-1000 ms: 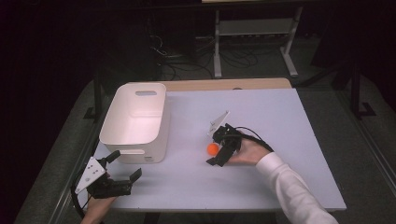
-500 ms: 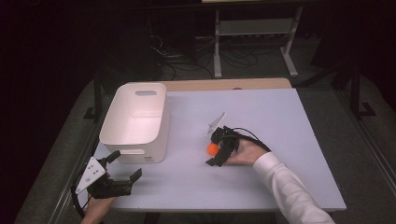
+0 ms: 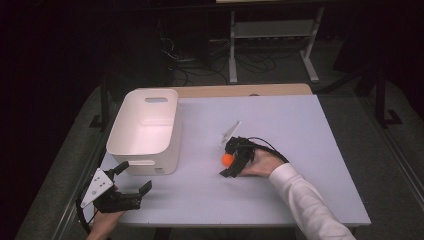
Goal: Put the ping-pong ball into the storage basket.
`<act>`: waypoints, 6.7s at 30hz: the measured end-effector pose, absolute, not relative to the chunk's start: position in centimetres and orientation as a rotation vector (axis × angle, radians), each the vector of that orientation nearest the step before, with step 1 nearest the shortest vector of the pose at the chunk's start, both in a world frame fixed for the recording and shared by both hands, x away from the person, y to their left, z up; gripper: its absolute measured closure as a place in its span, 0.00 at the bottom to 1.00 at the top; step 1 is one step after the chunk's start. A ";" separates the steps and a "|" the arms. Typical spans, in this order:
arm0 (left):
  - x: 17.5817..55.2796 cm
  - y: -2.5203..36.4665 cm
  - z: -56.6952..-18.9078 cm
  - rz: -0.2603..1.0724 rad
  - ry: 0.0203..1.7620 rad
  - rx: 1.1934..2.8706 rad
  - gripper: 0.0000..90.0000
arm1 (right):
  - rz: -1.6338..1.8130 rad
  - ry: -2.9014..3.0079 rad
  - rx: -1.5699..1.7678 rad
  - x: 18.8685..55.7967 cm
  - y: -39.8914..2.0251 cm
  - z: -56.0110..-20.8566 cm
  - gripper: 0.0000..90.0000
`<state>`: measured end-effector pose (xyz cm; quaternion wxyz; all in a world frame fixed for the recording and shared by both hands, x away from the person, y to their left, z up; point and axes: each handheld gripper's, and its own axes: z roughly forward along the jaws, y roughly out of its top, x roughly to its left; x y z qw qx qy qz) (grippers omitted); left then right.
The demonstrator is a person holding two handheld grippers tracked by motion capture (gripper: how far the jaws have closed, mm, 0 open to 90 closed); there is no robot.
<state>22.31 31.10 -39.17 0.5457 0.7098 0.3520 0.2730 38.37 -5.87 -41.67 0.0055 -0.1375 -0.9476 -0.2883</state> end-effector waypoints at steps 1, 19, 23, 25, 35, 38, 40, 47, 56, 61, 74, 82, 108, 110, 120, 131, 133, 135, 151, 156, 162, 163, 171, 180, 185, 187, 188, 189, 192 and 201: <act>22.3 31.1 -39.2 0.647 0.834 1.681 0.00 | -0.905 -2.966 -0.429 38.4 -5.9 -41.7 0.12; 22.3 31.1 -39.2 0.645 0.832 1.681 0.00 | -0.899 -2.974 -0.446 38.5 -5.8 -42.0 0.36; 22.3 31.1 -39.2 0.644 0.830 1.683 0.00 | -0.909 -2.988 -0.449 38.5 -5.8 -41.9 0.45; 22.3 31.1 -39.2 0.644 0.830 1.683 0.00 | -0.910 -2.991 -0.449 38.5 -5.9 -41.8 0.49; 22.3 31.1 -39.2 0.643 0.831 1.680 0.00 | -0.936 -2.983 -0.442 38.4 -6.0 -41.4 0.55; 22.3 31.0 -39.2 0.642 0.831 1.678 0.00 | -0.944 -2.978 -0.442 38.4 -6.1 -41.2 0.55; 22.3 31.1 -39.2 0.643 0.830 1.681 0.00 | -0.951 -2.976 -0.442 38.3 -6.1 -41.1 0.55; 22.3 31.1 -39.1 0.645 0.828 1.683 0.00 | -0.980 -2.960 -0.444 38.1 -6.5 -40.0 0.55; 22.3 31.1 -39.1 0.645 0.827 1.683 0.00 | -1.008 -2.961 -0.413 37.7 -6.5 -38.4 0.55; 22.3 31.0 -39.1 0.645 0.825 1.685 0.00 | -1.024 -2.961 -0.406 37.4 -6.6 -37.4 0.55; 22.3 31.0 -39.1 0.647 0.823 1.686 0.00 | -1.073 -2.956 -0.365 37.1 -6.5 -35.2 0.55; 22.3 31.0 -39.1 0.649 0.819 1.687 0.00 | -1.085 -2.959 -0.340 37.1 -6.1 -34.2 0.55; 22.3 31.0 -39.1 0.647 0.817 1.693 0.00 | -1.111 -2.958 -0.303 37.2 -5.5 -31.6 0.55; 22.3 31.0 -39.1 0.646 0.817 1.691 0.00 | -1.121 -2.964 -0.284 37.3 -5.4 -31.4 0.55; 22.3 31.0 -39.1 0.646 0.817 1.692 0.00 | -1.089 -2.963 -0.296 37.2 -4.9 -30.3 0.55; 22.3 31.0 -39.1 0.644 0.815 1.687 0.00 | -1.084 -2.975 -0.279 37.5 -4.4 -29.1 0.55; 22.3 31.0 -39.2 0.644 0.815 1.686 0.00 | -1.095 -2.978 -0.273 37.6 -4.4 -28.9 0.55; 22.3 31.0 -39.1 0.644 0.816 1.687 0.00 | -1.110 -2.984 -0.248 37.8 -4.3 -28.8 0.55; 22.3 31.0 -39.2 0.642 0.816 1.684 0.00 | -1.113 -2.995 -0.203 38.2 -3.4 -27.4 0.55; 22.3 31.0 -39.1 0.643 0.814 1.685 0.00 | -1.104 -3.008 -0.179 38.3 -3.1 -27.0 0.55; 22.3 31.0 -39.1 0.644 0.811 1.686 0.00 | -1.108 -3.006 -0.166 38.3 -2.6 -26.4 0.55; 22.3 30.9 -39.1 0.641 0.814 1.681 0.00 | -1.107 -3.008 -0.159 38.4 -2.5 -26.4 0.55; 22.3 31.0 -39.1 0.641 0.816 1.695 0.00 | -1.099 -3.011 -0.144 38.4 -1.9 -26.1 0.55; 22.3 31.0 -39.1 0.645 0.807 1.693 0.00 | -1.101 -3.011 -0.122 38.6 -1.0 -25.4 0.55; 22.3 31.0 -39.1 0.643 0.810 1.692 0.00 | -1.106 -3.015 -0.118 38.7 -0.7 -25.1 0.55; 22.3 31.0 -39.1 0.645 0.808 1.692 0.00 | -1.118 -3.007 -0.121 38.8 -0.6 -25.1 0.55; 22.3 31.0 -39.1 0.645 0.808 1.693 0.00 | -1.115 -3.010 -0.118 38.9 -0.5 -25.0 0.55; 22.3 31.0 -39.1 0.644 0.810 1.693 0.00 | -1.114 -3.007 -0.127 38.9 -0.5 -25.0 0.55; 22.3 31.0 -39.1 0.642 0.811 1.693 0.00 | -1.113 -3.007 -0.120 39.0 -0.2 -25.0 0.55; 22.3 31.0 -39.1 0.644 0.809 1.695 0.00 | -1.114 -3.002 -0.113 39.1 0.3 -24.6 0.55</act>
